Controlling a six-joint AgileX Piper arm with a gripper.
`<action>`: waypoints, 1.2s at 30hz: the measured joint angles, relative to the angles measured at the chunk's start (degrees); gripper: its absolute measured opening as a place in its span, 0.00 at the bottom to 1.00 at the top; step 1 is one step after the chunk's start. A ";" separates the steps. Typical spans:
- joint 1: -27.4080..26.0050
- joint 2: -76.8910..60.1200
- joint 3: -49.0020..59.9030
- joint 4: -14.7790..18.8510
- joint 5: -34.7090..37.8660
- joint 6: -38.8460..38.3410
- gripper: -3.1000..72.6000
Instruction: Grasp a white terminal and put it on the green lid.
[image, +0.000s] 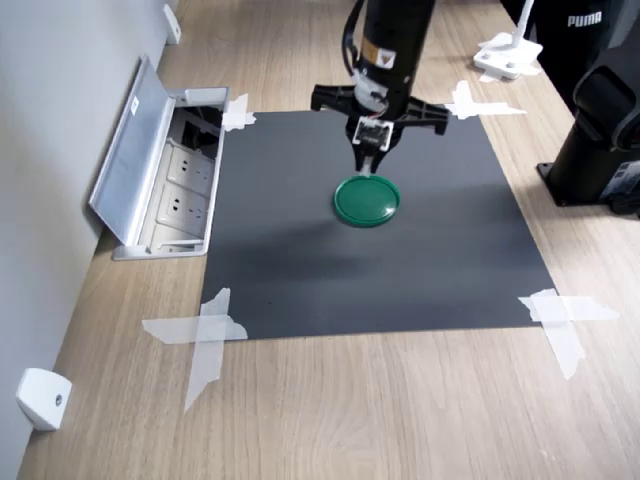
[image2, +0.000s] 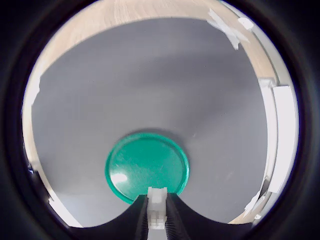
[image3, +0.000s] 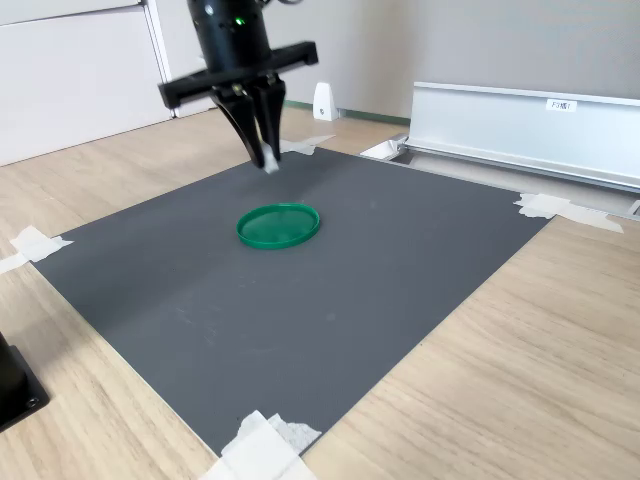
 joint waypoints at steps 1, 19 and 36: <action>-0.22 0.34 0.66 -0.47 -0.84 0.00 0.15; -0.50 2.62 6.33 -2.01 -6.07 -4.03 0.47; -0.50 -9.61 -0.34 -2.62 -7.65 -6.52 0.68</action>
